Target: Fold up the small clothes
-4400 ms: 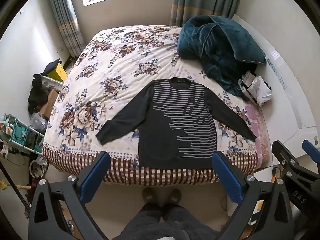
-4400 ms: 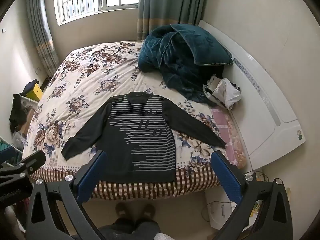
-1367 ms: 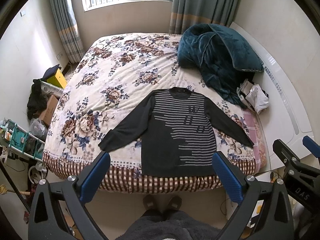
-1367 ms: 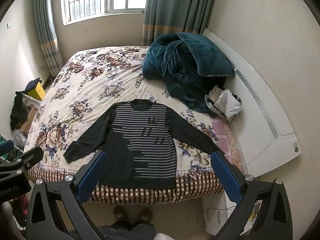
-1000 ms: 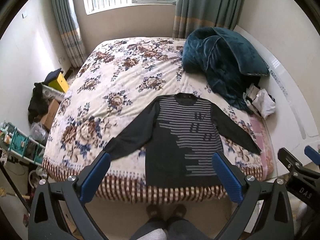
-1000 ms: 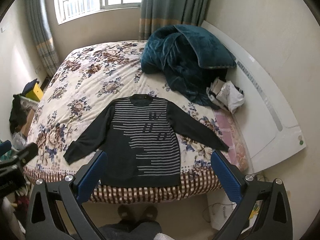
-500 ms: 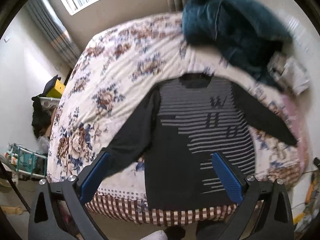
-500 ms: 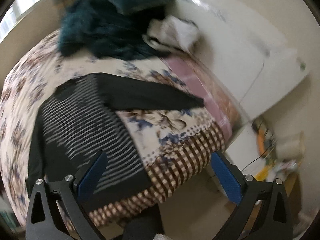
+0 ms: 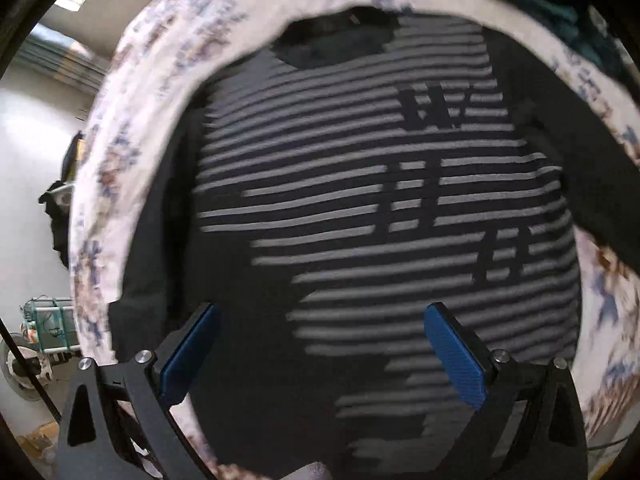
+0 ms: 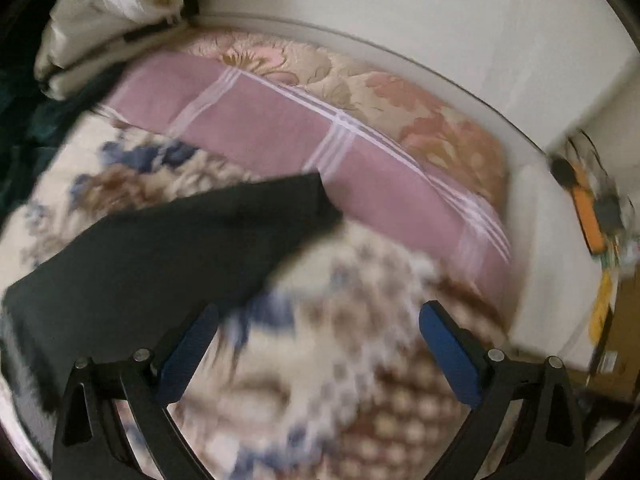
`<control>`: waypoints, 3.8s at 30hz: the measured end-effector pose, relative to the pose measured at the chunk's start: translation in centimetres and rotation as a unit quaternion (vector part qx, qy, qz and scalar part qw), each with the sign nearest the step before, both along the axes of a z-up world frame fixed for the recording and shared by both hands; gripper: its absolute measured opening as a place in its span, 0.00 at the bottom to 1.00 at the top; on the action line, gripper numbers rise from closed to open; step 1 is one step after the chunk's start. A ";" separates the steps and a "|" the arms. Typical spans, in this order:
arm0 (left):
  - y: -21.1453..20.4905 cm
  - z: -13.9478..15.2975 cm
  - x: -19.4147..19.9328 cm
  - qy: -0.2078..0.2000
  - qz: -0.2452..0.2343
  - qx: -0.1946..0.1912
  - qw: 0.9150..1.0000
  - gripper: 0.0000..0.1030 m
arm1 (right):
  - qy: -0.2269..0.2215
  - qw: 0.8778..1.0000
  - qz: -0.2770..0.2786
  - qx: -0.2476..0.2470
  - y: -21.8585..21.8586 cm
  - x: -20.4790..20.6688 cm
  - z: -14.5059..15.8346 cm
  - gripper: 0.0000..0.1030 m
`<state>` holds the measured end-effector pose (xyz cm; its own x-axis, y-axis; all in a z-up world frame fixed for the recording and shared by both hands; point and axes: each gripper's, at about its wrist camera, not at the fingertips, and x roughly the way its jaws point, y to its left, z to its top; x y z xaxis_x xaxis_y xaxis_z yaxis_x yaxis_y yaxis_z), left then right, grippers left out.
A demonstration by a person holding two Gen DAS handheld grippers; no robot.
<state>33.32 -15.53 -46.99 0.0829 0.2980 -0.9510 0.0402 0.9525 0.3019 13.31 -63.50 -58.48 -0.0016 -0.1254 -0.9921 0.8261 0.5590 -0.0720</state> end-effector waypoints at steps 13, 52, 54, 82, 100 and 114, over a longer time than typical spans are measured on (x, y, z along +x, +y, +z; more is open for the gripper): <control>0.5 -9.5 4.2 0.064 0.057 -0.057 0.995 1.00 | -0.042 0.992 -0.113 0.042 -5.4 1.2 -3.2 0.83; 45.9 5.2 -6.0 -0.099 0.391 -0.080 0.911 1.00 | -0.248 0.866 0.433 0.039 62.6 28.7 11.9 0.06; 47.5 3.9 -7.2 -0.099 0.412 -0.073 0.903 1.00 | -0.225 0.853 0.470 0.036 68.8 28.6 9.7 0.06; 66.9 -7.2 -28.2 -0.137 0.697 -0.220 0.669 1.00 | -0.043 0.888 0.456 0.044 65.0 17.2 3.8 0.85; 72.2 1.4 -23.8 -0.303 0.465 -0.105 0.825 0.05 | 0.031 0.896 0.443 -0.011 60.6 14.8 1.5 0.85; 35.8 9.8 -1.6 -0.297 0.141 -0.290 0.899 0.05 | 0.010 0.933 0.359 0.021 51.3 12.7 1.1 0.94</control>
